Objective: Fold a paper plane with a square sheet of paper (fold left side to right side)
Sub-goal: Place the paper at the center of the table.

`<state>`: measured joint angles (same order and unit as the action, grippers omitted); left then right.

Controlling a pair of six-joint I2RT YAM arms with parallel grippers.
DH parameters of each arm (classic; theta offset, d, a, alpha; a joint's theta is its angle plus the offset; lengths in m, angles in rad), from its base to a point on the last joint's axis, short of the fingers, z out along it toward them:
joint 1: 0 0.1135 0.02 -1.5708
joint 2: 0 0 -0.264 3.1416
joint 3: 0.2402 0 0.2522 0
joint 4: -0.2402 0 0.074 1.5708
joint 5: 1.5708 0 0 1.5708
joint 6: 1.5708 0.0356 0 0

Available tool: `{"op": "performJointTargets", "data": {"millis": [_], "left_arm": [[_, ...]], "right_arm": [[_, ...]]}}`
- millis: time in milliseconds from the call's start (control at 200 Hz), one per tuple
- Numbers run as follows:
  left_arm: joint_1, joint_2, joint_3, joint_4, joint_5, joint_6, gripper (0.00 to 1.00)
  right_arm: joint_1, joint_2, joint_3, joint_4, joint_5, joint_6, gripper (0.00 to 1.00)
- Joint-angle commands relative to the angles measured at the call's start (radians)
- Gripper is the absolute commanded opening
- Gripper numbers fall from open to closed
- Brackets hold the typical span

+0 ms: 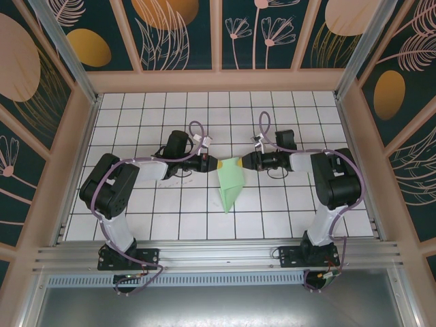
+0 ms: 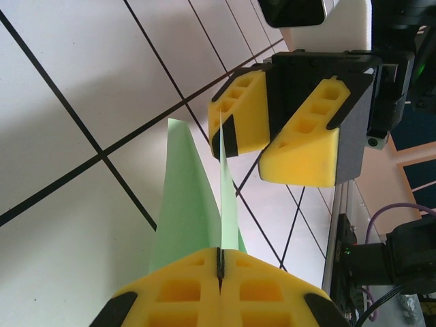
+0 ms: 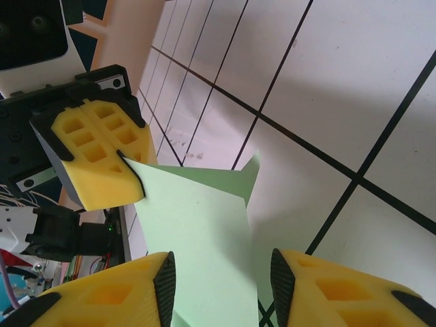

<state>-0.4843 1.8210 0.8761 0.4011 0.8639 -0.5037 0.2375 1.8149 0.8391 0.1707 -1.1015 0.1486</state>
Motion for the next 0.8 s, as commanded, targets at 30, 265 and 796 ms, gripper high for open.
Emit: {"op": "performJointTargets", "data": {"millis": [30, 265, 796], "left_arm": [[0.006, 0.011, 0.001, 0.015, 0.017, 0.033, 0.00], [0.006, 0.027, 0.006, 0.015, 0.014, 0.041, 0.00], [-0.025, -0.252, 0.020, -0.270, -0.437, 0.205, 0.61]], "right_arm": [[0.002, -0.033, 0.028, -0.044, -0.038, -0.055, 0.39], [0.004, -0.034, 0.046, -0.097, -0.034, -0.081, 0.21], [0.011, -0.042, 0.082, -0.184, 0.143, 0.137, 0.00]]}}
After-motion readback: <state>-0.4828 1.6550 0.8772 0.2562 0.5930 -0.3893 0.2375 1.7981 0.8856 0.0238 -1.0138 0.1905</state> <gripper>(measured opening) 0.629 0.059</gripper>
